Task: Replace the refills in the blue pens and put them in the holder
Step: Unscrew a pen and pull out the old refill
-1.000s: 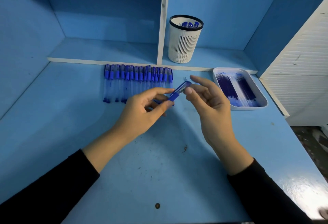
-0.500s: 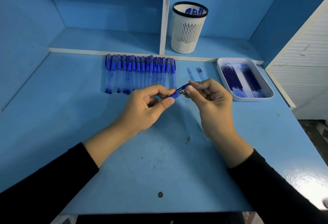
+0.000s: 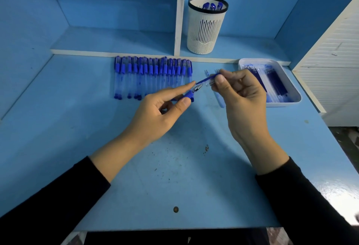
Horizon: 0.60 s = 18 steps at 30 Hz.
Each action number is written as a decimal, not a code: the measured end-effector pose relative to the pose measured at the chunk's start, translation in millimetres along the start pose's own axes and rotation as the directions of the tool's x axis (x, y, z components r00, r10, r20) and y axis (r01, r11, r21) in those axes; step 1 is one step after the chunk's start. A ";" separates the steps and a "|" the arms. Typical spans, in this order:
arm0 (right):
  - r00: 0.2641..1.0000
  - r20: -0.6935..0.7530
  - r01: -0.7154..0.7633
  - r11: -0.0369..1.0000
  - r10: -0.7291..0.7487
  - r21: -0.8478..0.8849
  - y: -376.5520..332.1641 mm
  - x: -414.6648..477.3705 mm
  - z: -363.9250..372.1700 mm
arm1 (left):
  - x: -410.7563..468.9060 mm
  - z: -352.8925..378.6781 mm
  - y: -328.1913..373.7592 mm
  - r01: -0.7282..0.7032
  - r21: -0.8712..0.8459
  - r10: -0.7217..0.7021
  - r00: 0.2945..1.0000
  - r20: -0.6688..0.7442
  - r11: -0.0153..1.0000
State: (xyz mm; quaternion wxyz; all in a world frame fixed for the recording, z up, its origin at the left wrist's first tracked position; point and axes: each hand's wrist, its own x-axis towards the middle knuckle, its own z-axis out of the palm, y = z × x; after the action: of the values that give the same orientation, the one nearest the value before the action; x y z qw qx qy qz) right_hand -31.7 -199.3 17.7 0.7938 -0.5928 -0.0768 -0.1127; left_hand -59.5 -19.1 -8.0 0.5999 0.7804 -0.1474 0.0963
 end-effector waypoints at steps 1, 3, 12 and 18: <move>1.000 -0.014 -0.015 1.000 0.015 0.012 0.1 1.5 -2.2 | 0.7 -1.6 1.9 -0.004 -0.007 0.004 1.000 -0.021 1.000; 0.998 -0.013 -0.055 0.998 0.055 -0.016 0.4 4.5 -9.1 | 1.9 -6.3 3.8 -0.018 -0.028 0.017 0.998 -0.056 0.999; 0.966 0.185 -0.021 0.767 0.181 -0.641 12.7 -0.6 -15.8 | 10.7 -22.7 -4.2 -0.024 0.071 0.035 0.987 -0.157 0.997; 0.959 0.255 0.126 0.628 0.120 -0.768 23.3 -6.9 -11.8 | 11.0 -22.5 -5.7 -0.054 0.175 0.081 0.985 -0.151 0.983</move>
State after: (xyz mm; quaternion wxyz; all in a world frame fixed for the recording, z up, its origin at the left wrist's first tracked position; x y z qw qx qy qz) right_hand -32.3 -203.7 -9.0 0.4401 -0.8865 -0.1339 -0.0503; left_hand -46.7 2.6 -3.7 0.5370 0.8135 -0.1172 0.1900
